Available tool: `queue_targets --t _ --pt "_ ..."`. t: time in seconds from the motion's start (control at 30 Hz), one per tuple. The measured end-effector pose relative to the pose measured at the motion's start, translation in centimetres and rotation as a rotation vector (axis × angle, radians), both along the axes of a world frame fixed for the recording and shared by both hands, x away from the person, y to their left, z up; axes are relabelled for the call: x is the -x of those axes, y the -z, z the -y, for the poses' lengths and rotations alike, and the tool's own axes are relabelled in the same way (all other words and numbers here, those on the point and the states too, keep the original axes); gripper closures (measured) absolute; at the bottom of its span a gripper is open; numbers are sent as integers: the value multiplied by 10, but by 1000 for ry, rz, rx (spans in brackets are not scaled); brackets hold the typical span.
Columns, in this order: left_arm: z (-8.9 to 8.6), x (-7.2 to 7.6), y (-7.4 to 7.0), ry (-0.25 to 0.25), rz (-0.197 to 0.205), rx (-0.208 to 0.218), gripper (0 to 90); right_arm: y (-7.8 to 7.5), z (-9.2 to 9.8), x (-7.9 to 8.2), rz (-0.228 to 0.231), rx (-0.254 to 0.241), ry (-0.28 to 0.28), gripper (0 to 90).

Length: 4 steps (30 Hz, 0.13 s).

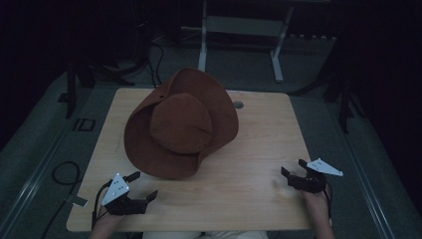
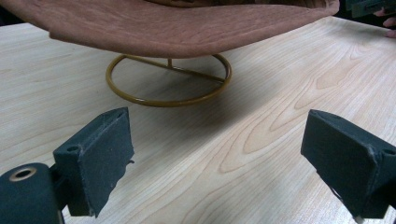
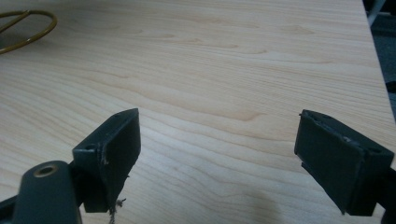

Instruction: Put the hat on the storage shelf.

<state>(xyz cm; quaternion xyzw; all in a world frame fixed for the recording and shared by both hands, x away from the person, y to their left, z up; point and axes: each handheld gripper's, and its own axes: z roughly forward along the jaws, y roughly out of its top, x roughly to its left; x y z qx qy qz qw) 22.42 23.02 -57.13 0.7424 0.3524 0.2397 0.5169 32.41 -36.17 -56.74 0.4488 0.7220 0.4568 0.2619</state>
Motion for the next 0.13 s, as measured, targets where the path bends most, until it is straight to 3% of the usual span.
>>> queue_targets --t 0.13 --pt "0 0 0 1 1 -1 95 0 0 0 -8 -5 -3 146"
